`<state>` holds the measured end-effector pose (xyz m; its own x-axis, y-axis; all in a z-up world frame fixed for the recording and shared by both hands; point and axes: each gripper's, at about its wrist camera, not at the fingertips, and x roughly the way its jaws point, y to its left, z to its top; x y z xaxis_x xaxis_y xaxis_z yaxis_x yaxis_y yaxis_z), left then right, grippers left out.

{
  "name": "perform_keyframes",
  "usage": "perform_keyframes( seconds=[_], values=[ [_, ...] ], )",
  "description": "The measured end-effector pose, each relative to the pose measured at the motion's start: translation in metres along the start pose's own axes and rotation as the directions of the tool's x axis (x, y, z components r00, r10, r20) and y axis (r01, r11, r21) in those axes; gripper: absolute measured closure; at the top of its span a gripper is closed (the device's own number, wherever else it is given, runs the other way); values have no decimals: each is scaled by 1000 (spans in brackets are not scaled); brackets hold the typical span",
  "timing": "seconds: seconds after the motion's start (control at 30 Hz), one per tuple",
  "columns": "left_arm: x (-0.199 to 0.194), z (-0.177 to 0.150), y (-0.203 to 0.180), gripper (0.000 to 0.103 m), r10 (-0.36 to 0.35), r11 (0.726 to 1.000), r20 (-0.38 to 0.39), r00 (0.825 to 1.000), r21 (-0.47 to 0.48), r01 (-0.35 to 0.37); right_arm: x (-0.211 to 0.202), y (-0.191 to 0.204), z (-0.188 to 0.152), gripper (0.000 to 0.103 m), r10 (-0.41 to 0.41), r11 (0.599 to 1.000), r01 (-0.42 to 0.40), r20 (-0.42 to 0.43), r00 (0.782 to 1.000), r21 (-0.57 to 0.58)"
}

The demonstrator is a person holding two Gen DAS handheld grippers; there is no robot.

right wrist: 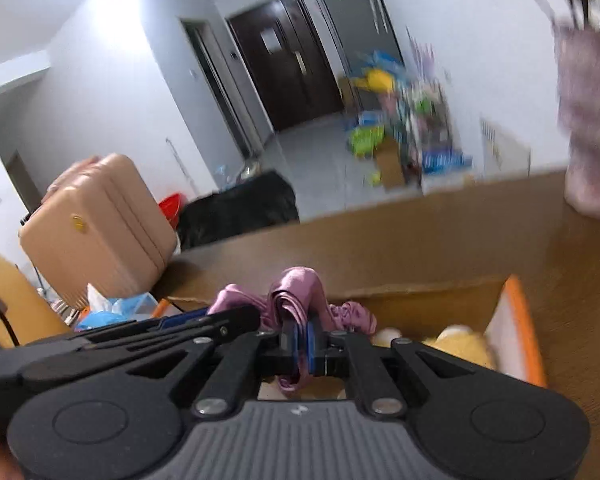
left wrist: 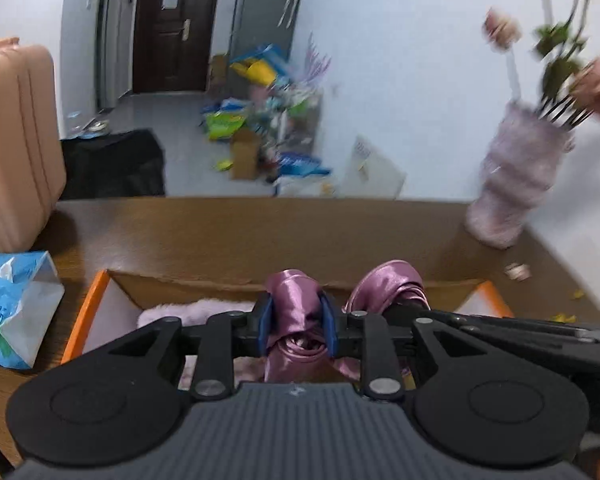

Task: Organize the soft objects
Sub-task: 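Carry the pink bow with both tools into the box and release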

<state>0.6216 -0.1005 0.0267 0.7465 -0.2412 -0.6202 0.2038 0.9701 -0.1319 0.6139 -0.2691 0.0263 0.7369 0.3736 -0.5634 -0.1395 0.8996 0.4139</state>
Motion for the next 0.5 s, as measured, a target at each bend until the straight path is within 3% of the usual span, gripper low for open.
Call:
perform_keyframes(
  seconds=[0.07, 0.23, 0.4, 0.5],
  values=[
    [10, -3, 6, 58, -8, 1000, -34, 999, 5, 8, 15, -10, -3, 94, -7, 999, 9, -42, 999, 46],
    [-13, -3, 25, 44, -10, 1000, 11, 1000, -2, 10, 12, -14, -12, 74, -59, 996, 62, -50, 997, 58],
    [-69, 8, 30, 39, 42, 998, 96, 994, 34, -46, -37, 1, -2, 62, -104, 995, 104, 26, 994, -9],
    [-106, 5, 33, 28, 66, 996, 152, 986, 43, -73, -79, 12, 3, 57, -126, 989, 132, 78, 989, -73]
  ],
)
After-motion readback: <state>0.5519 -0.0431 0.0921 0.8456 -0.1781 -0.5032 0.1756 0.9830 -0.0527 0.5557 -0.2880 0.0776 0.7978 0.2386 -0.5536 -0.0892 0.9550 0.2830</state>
